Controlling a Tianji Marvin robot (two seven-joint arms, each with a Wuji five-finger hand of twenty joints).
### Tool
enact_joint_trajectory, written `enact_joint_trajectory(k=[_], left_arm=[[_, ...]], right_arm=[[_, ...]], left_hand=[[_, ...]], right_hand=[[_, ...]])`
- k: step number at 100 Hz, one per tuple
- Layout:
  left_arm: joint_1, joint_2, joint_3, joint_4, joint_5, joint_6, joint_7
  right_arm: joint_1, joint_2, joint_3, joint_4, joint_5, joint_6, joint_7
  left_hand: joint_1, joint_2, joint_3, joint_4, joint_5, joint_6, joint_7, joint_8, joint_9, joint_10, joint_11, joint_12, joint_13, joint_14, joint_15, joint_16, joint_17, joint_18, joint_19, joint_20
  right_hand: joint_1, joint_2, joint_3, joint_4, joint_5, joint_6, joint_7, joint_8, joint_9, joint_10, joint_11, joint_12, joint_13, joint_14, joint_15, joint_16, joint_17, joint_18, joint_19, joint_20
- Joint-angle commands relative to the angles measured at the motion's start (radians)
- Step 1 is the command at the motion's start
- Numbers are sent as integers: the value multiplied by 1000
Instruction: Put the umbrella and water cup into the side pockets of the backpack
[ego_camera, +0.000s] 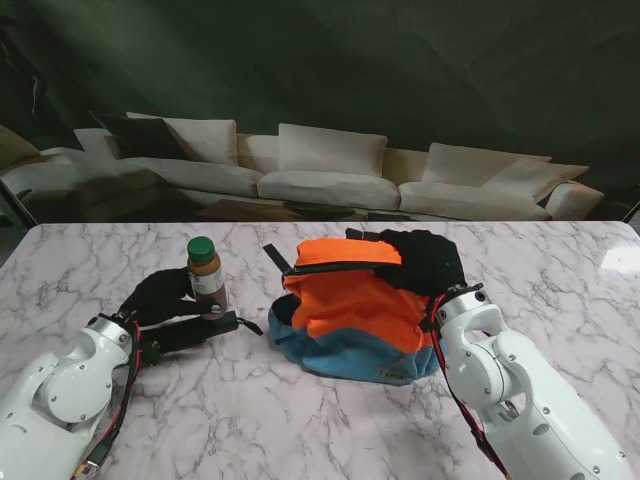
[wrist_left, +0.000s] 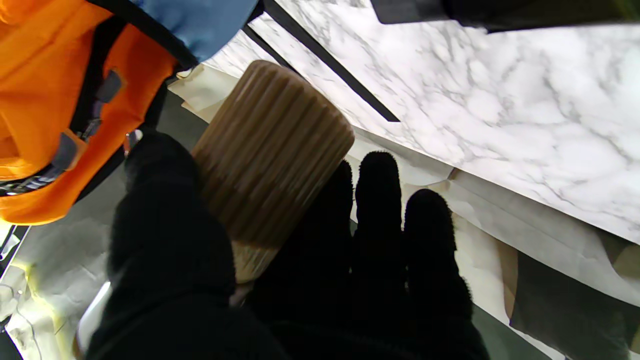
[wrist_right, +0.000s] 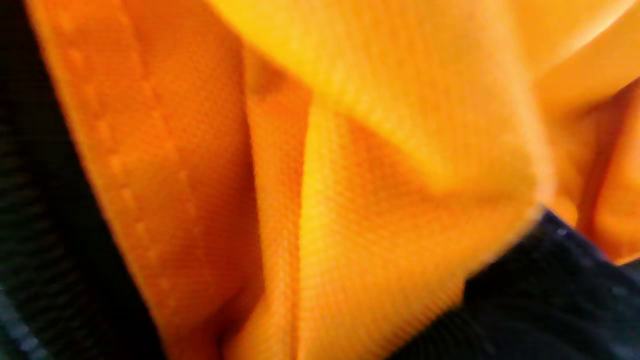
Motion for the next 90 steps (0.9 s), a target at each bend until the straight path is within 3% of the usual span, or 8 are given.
enact_joint_trajectory(k=[1,31,54,90], left_arm=[[-2,-3,19,-21,-9,-4,-17],[-52,-11,140,-42,-117,29,-45],[-108,-17,222,-25,-149,58,-46],[-165,-27,286,14,-174,80,-33]], right_arm=[[-7,2,-4,11,-4,12,15],[-8,2,-2,3,-4,23,23],[-9,1,0,2,1,25,21],[-6,0,-5,4,9,22,18]], left_hand=[[259,110,189,72,119,-160,141,22,116,-112,91,41,19,6,25,9,11,-6,55,11],[259,119,187,69,116,-162,129,28,109,-112,94,40,11,10,28,10,-3,12,63,9],[255,124,182,68,117,-171,123,30,106,-120,93,39,7,13,43,21,-5,31,88,19],[252,137,178,68,113,-193,117,27,93,-135,96,42,-4,12,53,36,-19,38,95,23]], right_hand=[[134,92,91,38,50,-140,47,37,12,-33,32,1,63,-31,48,13,-3,3,31,7],[133,92,90,38,50,-141,47,38,12,-35,31,2,63,-31,49,14,-3,3,31,7],[132,92,90,38,50,-140,46,38,12,-36,31,3,63,-31,48,14,-3,3,31,7],[133,92,89,38,50,-142,46,38,12,-35,30,4,63,-30,46,14,-3,3,31,7]])
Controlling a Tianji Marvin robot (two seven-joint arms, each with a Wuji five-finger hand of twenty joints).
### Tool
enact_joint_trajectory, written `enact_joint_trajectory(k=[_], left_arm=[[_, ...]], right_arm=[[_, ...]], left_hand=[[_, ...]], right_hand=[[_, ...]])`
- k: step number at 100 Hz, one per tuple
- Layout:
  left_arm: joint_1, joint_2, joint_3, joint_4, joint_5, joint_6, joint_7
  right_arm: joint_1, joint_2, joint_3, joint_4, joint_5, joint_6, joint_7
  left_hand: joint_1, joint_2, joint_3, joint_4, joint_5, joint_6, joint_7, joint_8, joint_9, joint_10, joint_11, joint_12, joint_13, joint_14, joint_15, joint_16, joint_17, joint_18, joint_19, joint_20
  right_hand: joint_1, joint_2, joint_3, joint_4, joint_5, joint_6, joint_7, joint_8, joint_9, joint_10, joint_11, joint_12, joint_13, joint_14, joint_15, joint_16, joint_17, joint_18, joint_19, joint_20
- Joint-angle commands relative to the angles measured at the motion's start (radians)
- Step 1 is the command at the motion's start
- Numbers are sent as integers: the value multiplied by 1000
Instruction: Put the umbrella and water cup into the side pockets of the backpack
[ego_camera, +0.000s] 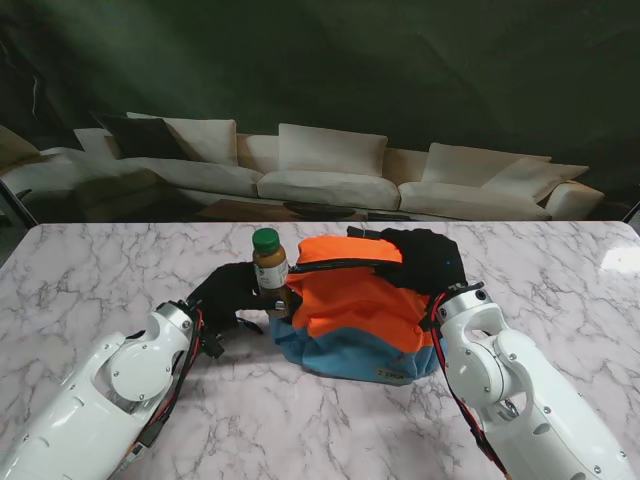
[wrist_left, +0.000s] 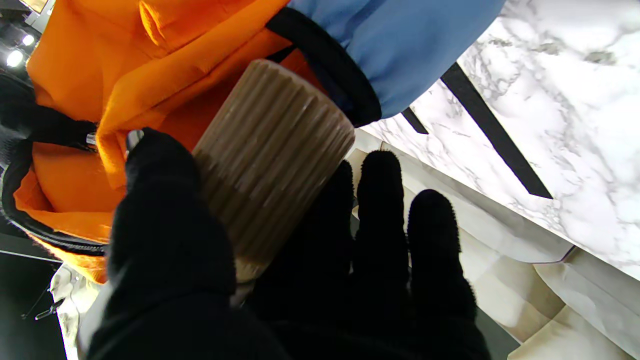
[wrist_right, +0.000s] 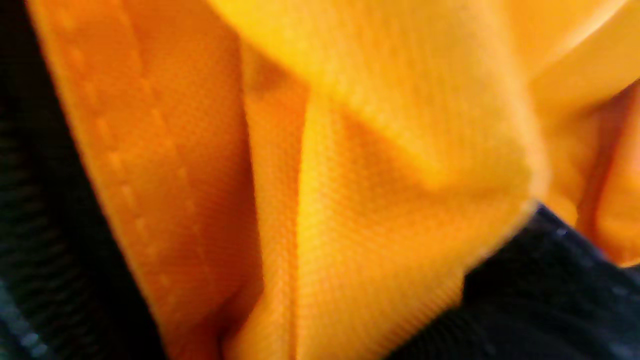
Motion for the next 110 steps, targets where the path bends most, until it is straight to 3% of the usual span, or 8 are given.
enact_joint_trajectory(k=[1,27,57,91,110], left_arm=[[-16,-11,12,5,-3,3,-3],[-79,-19,62,64,-17,20,10],[-156,-33,137,134,-23,2,37],[-145,-31,154,119,-65,-44,14],[-144,-19,157,123,-81,-77,-34]], right_arm=[[-7,0,-6,12,-1,3,7],[1,0,-14,21,7,-7,9],[6,0,-19,33,15,-27,6],[7,0,-19,39,14,-26,6],[16,-1,-25,49,17,-23,3]], left_hand=[[250,137,178,69,113,-196,117,27,92,-137,96,42,-4,-2,30,13,-13,5,44,21],[250,145,173,67,116,-205,108,16,82,-140,93,42,-13,5,31,23,-29,23,42,25],[240,160,158,62,124,-224,93,-12,77,-164,72,25,14,-35,19,22,-27,20,36,29],[230,161,150,62,141,-233,86,-44,85,-170,57,10,10,-50,2,16,-77,26,2,30],[226,159,149,62,146,-245,88,-49,88,-176,58,11,-20,-56,-22,13,-117,33,-25,33]], right_hand=[[132,93,90,38,50,-143,47,38,12,-35,30,4,62,-30,46,14,-3,2,31,7],[132,92,90,38,51,-146,47,38,12,-37,28,4,62,-30,46,14,-3,2,31,7],[130,91,91,38,51,-148,47,39,13,-38,28,4,63,-32,46,14,-3,2,31,7],[129,92,92,37,51,-147,47,38,14,-38,27,5,62,-32,46,14,-3,2,31,7],[129,92,91,37,50,-149,46,38,13,-39,26,5,63,-32,45,14,-3,2,31,7]])
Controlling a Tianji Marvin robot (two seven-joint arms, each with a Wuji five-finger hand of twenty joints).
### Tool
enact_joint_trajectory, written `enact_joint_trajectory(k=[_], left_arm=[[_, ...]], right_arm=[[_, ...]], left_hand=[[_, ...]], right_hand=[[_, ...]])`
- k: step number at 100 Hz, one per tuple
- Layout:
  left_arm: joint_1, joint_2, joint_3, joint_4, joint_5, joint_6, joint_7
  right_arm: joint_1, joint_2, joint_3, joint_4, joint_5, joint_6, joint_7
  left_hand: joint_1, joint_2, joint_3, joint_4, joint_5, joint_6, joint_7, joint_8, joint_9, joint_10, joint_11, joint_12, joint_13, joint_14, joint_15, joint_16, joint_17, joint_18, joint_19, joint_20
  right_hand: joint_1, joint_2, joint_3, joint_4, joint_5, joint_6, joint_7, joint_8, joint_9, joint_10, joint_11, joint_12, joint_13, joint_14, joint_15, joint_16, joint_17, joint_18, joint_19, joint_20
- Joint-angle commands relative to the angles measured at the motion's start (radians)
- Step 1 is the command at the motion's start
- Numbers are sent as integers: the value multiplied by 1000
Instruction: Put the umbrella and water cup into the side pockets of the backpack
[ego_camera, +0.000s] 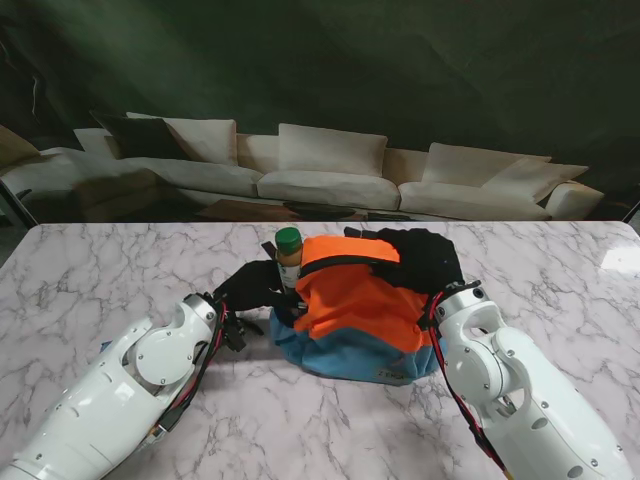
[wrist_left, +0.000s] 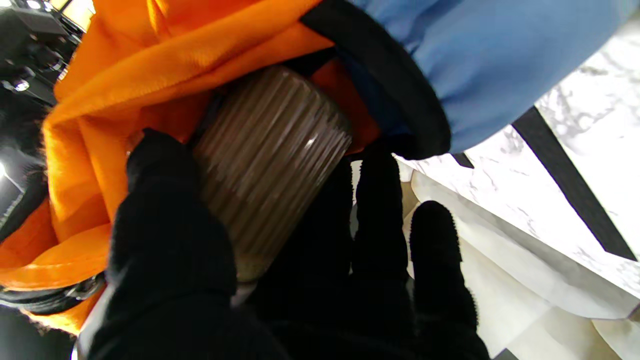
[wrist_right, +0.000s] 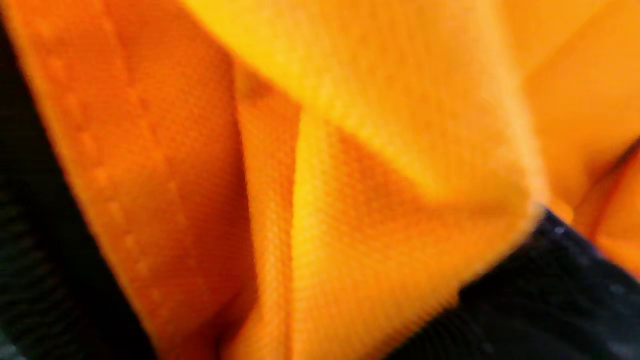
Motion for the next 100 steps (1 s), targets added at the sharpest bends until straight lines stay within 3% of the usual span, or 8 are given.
enact_joint_trajectory(k=[1,20,44,68,81,86,100], left_arm=[[-4,0,12,-10,-1,-21,-28],[-24,8,20,36,71,-34,-27],[-29,11,13,70,178,-50,31],[-24,13,-3,60,186,-44,32],[-30,14,8,70,181,-30,17],[-30,13,14,72,172,-18,11],[-33,10,27,92,191,3,32]], right_arm=[[-5,-3,-13,22,2,4,7],[-2,-4,-16,27,6,6,6],[-4,-3,-16,26,3,3,5],[-4,-3,-18,26,2,2,4],[-4,-3,-18,27,3,3,4],[-5,-3,-18,27,4,3,5],[-7,-4,-17,26,4,2,3]], left_hand=[[226,160,150,62,139,-247,88,-2,87,-172,57,13,-21,-48,-25,1,-25,19,-14,23],[225,160,150,62,144,-252,92,-3,83,-171,67,21,-61,-59,-74,-11,-59,16,-51,32],[222,164,148,62,145,-264,92,-2,40,-149,59,24,-102,-45,-95,-15,-93,22,-83,35],[220,166,143,64,146,-276,80,8,-87,-124,41,11,-192,-22,-139,-23,-144,32,-143,37],[211,170,137,63,157,-270,55,17,-216,-82,48,-74,-252,6,-172,-28,-173,45,-197,53],[203,181,133,60,152,-278,34,9,-278,-33,25,-83,-300,25,-189,-31,-201,57,-233,46],[185,196,128,56,149,-280,7,10,-360,-18,5,-83,-366,40,-206,-33,-233,63,-281,40]], right_hand=[[122,92,91,37,50,-149,46,38,13,-40,26,5,63,-33,37,13,-3,2,31,7],[121,92,91,37,50,-149,46,38,14,-39,26,6,63,-32,37,13,-3,1,31,7],[120,92,91,37,50,-149,47,38,14,-39,26,6,63,-33,38,13,-3,1,31,7],[120,92,92,37,50,-149,47,38,15,-40,26,6,63,-32,38,14,-3,1,30,7],[120,93,92,37,50,-150,47,37,14,-40,26,6,63,-33,38,14,-3,0,30,7],[120,92,92,37,50,-149,47,37,15,-40,26,6,63,-32,38,14,-3,0,30,7],[120,91,93,37,50,-148,47,37,15,-40,26,6,63,-32,38,14,-3,0,30,7]])
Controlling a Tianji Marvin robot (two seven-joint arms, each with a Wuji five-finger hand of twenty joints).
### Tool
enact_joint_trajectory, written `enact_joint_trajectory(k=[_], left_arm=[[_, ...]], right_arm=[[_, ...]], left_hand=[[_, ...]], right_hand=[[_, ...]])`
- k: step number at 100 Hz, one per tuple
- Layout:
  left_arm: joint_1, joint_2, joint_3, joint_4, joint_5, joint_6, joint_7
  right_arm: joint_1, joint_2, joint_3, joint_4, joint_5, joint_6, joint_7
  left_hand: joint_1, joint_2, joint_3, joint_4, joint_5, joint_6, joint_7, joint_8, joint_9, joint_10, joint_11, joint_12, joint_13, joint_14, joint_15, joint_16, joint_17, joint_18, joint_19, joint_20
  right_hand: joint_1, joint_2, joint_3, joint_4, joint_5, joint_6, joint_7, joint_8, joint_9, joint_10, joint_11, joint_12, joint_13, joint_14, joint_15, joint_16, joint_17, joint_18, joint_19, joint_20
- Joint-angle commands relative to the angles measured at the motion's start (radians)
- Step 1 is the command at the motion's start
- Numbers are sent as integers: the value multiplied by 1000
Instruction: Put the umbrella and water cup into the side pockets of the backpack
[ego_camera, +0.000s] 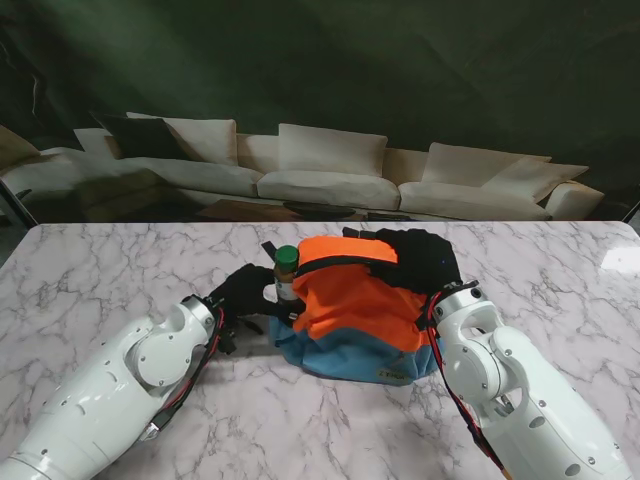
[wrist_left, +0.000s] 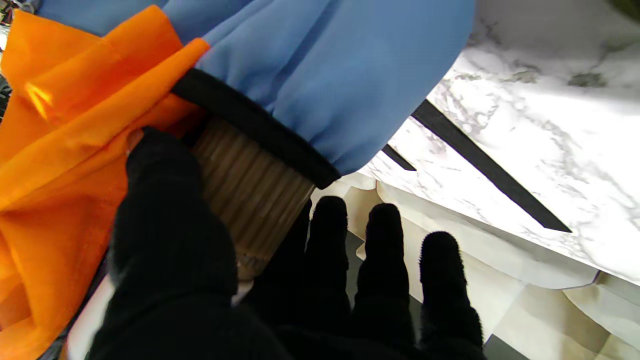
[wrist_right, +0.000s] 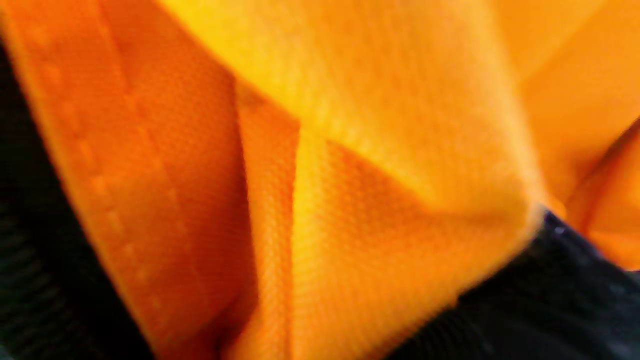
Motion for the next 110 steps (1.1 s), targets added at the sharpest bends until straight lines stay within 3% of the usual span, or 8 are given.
enact_joint_trajectory(k=[1,25,35,48,67,82,96,110], left_arm=[[-1,-4,3,18,13,9,-7],[1,9,-11,31,61,20,-25],[-4,25,-15,26,100,18,-68],[-10,46,-17,5,134,26,-149],[-2,44,-33,-14,106,26,-157],[10,38,-60,-38,99,24,-136],[17,32,-84,-51,83,-11,-111],[13,31,-83,-52,70,-54,-103]], right_arm=[[-14,-2,-7,16,-2,1,8],[-13,-2,-8,17,-2,2,11],[-10,-1,-12,18,-1,2,13],[-8,-1,-15,18,0,4,17],[-9,-1,-15,17,-1,5,19],[-11,0,-13,16,-2,3,19],[-11,0,-12,15,-3,1,19],[-8,1,-13,15,-5,1,23]], left_hand=[[175,196,138,64,149,-245,82,24,-68,-7,-14,-7,-35,5,-22,-16,-28,12,-27,12],[159,221,133,60,133,-230,30,35,-122,7,-32,-13,-66,16,-27,-18,-34,17,-66,11],[95,240,130,53,78,-181,-87,64,-169,26,-59,-22,-98,19,-48,-30,-47,19,-101,14],[-87,258,118,55,-101,-18,-330,-34,-279,93,-117,-37,-181,39,-87,-49,-67,7,-179,-8],[-287,218,105,45,-374,78,-499,-124,-411,167,-196,-60,-253,66,-98,-52,-68,-58,-205,-2],[-293,224,121,48,-408,53,-499,-138,-396,178,-212,-64,-248,73,-86,-47,-56,-63,-200,3],[-293,255,119,46,-388,0,-477,-128,-387,127,-206,-53,-229,57,-76,-44,-53,-36,-186,13],[-246,279,120,48,-338,-96,-442,-104,-369,103,-197,-33,-211,39,-84,-42,-49,-18,-181,23]], right_hand=[[119,93,93,37,50,-148,47,37,15,-40,25,6,63,-32,35,14,-3,0,30,7],[119,92,93,37,50,-147,47,36,15,-40,26,6,62,-32,35,14,-3,0,30,7],[119,93,94,37,50,-147,47,36,14,-39,26,6,62,-32,34,14,-3,0,30,7],[120,93,93,37,49,-145,47,36,14,-38,26,7,63,-31,34,14,-3,0,30,7],[120,93,93,36,49,-144,47,36,14,-39,26,7,62,-30,34,14,-3,0,30,7],[119,92,93,36,50,-142,46,35,14,-38,25,7,63,-31,34,14,-3,0,30,7],[121,94,94,37,50,-141,46,33,14,-37,25,6,62,-30,34,14,-3,0,30,7],[123,97,93,37,46,-146,47,36,11,-39,25,6,62,-31,31,12,-4,0,30,7]])
